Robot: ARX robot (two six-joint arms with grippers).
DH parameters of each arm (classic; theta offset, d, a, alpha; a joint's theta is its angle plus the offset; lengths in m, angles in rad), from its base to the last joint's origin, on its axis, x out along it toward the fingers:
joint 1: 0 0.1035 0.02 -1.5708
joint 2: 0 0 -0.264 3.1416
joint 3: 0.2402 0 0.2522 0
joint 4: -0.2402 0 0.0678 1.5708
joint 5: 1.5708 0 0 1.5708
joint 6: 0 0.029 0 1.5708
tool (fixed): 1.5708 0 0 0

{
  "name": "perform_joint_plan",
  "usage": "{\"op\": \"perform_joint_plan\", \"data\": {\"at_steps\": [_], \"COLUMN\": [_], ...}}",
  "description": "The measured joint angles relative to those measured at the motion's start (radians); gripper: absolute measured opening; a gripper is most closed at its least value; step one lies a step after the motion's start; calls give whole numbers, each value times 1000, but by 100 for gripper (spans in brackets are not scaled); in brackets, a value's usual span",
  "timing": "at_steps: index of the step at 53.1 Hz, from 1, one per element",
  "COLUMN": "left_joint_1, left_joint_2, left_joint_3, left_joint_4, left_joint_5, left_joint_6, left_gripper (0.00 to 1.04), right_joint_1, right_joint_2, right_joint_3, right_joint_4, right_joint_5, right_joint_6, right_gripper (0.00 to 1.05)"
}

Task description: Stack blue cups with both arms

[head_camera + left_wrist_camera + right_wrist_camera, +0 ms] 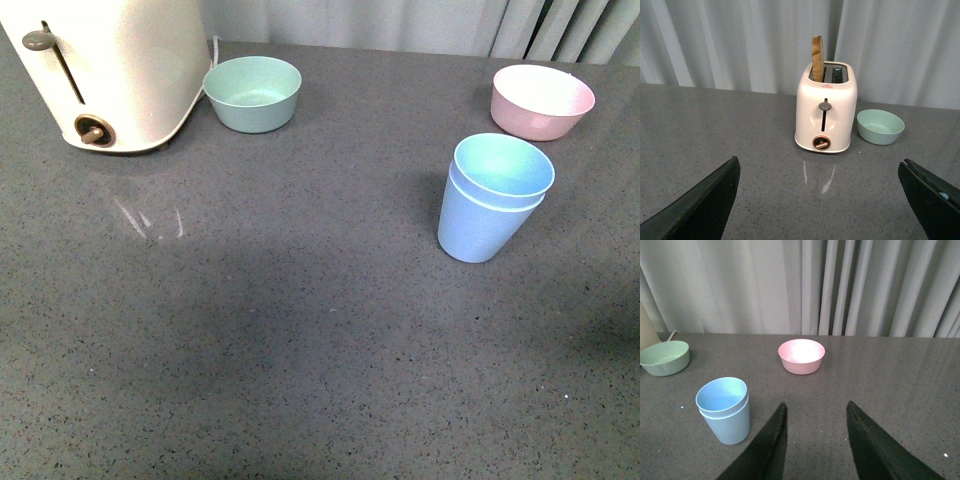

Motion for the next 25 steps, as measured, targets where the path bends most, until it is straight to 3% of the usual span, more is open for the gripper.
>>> {"op": "perform_joint_plan", "data": {"at_steps": [11, 17, 25], "left_joint_1": [0, 0, 0], "left_joint_2": [0, 0, 0], "left_joint_3": [0, 0, 0], "left_joint_4": [0, 0, 0], "left_joint_5": [0, 0, 0], "left_joint_6": [0, 0, 0], "left_gripper": [96, 96, 96], "right_joint_1": [0, 0, 0], "right_joint_2": [0, 0, 0], "right_joint_3": [0, 0, 0], "right_joint_4": [0, 0, 0], "right_joint_5": [0, 0, 0], "right_joint_6": [0, 0, 2], "right_gripper": [72, 96, 96]}}
